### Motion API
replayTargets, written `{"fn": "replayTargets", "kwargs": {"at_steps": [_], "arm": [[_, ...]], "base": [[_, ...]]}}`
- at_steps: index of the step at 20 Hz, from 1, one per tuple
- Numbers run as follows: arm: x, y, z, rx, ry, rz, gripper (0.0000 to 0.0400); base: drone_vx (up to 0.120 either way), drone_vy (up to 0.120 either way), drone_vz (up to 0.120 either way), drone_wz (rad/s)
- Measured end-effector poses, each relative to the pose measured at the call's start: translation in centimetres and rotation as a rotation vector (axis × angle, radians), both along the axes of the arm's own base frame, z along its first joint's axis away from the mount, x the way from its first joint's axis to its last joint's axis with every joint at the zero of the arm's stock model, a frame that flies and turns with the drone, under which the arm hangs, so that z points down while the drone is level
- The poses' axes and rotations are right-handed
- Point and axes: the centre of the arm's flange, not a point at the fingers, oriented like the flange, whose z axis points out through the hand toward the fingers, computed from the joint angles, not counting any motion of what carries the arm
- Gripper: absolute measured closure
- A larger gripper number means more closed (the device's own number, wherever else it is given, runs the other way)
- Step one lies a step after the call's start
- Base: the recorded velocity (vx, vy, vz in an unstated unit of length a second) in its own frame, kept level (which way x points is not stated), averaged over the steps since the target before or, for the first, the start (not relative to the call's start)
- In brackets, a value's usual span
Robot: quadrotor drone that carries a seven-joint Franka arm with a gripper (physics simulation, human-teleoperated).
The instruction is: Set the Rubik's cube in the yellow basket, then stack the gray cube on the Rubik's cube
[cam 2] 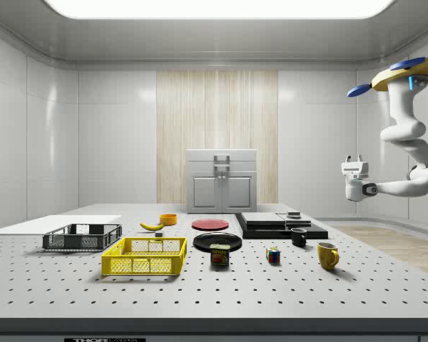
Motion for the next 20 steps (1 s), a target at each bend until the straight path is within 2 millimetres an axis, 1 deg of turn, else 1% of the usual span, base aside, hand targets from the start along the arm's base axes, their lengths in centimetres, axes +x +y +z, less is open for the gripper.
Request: {"fn": "replayTargets", "kwargs": {"at_steps": [7,9,14,20], "arm": [[-0.3,0.0,5.0,0.0,-0.006,0.0,0.0],[-0.3,0.0,6.1,0.0,-0.007,0.0,0.0],[-0.1,0.0,8.1,0.0,-0.011,0.0,0.0],[0.0,0.0,9.0,0.0,-0.016,0.0,0.0]], "base": [[0.0,0.0,0.0,0.0],[0.08,0.0,0.0,0.0],[0.12,0.12,0.0,0.0],[0.12,0.12,0.0,0.0]]}}
